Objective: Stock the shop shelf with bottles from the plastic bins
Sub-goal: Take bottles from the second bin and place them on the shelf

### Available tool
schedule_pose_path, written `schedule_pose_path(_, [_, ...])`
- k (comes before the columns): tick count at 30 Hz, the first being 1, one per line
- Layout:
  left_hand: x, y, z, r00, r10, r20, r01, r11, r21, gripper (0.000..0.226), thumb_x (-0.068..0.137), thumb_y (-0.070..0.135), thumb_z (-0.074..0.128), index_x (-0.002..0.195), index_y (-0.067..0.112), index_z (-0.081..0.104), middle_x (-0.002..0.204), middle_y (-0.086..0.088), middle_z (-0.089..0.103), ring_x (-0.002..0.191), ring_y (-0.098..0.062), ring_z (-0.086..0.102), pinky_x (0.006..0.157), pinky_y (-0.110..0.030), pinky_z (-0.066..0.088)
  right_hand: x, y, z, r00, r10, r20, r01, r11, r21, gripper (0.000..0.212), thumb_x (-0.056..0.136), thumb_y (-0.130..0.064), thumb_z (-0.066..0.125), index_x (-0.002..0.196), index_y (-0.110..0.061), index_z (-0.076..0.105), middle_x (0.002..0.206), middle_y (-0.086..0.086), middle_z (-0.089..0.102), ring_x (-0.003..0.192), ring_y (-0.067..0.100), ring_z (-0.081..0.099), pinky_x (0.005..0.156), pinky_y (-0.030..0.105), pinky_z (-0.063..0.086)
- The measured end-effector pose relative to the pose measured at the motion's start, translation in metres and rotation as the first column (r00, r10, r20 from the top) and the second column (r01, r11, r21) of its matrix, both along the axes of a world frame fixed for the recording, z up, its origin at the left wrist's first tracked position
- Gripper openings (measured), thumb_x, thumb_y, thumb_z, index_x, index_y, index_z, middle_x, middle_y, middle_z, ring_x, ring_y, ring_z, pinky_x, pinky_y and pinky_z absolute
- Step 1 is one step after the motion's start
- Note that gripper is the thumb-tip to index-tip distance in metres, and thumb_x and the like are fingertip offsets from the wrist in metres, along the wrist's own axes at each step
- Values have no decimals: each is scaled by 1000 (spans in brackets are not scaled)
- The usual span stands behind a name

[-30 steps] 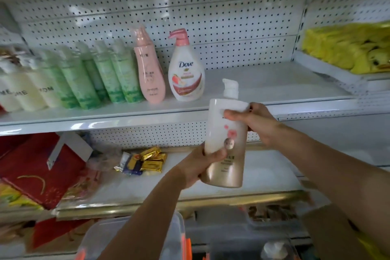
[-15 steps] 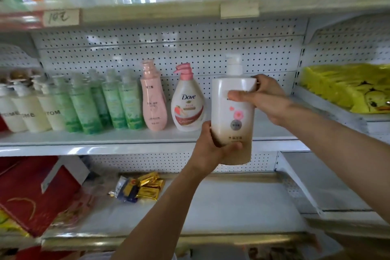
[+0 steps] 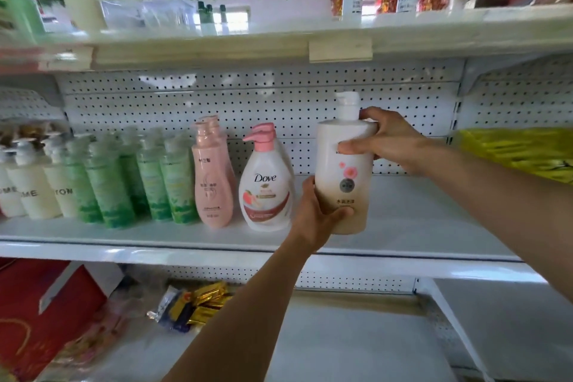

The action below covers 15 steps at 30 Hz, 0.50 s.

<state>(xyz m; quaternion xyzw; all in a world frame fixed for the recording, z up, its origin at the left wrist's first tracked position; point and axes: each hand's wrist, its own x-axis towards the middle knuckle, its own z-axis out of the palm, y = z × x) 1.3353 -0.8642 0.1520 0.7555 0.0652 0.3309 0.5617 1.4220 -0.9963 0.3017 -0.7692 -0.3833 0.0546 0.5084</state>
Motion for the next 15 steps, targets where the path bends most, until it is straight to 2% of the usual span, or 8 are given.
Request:
schedule_pose_path(3, [12,3,-11,1000,11,-4,-11,1000,-26,76,62,11,78,126,10,38,116,-11,60,103,-21,62,81,-31,57,15,4,-7,998,19,57,-16,998,-62,61,64,-24,89,115,-20,56,105,3,66,88,16,68,67,30,58])
schedule_pose_path(6, [18,10,-23,999,54,4,-54,998,-23,74,64,9,78,127,14,38,118,-12,59,106,-23,62,80,-28,56,25,15,-15,989,73,131,-61,994,-95,59,64,-25,90,112,-23,56,105,3,67,88,16,69,77,38,60])
schedule_pose_path(8, [20,11,-26,994,104,-33,-104,995,-2,73,66,11,78,127,16,37,119,-9,57,107,-20,59,86,-30,55,30,22,-15,980,106,166,-86,989,-124,59,64,-28,89,113,-25,56,105,2,67,90,16,69,82,41,58])
schedule_pose_path(11, [21,6,-28,968,236,-81,-226,967,116,80,67,16,69,138,20,30,126,-5,50,117,-22,50,97,-45,49,40,31,-16,976,104,192,-80,988,-130,59,65,-30,88,113,-26,54,106,0,66,93,17,67,84,41,56])
schedule_pose_path(13, [18,0,-30,952,286,-109,-254,936,244,87,74,12,64,147,16,18,134,-9,42,124,-25,41,104,-43,42,45,36,-19,974,83,212,-57,991,-125,59,67,-30,87,115,-25,52,106,-1,65,94,17,65,84,39,55])
schedule_pose_path(15, [18,-1,-30,949,275,-156,-223,933,283,89,81,10,62,151,15,7,142,-10,33,130,-25,36,108,-39,38,50,43,-20,974,63,219,-37,992,-123,61,69,-31,85,118,-25,51,109,-2,63,96,17,64,84,38,54])
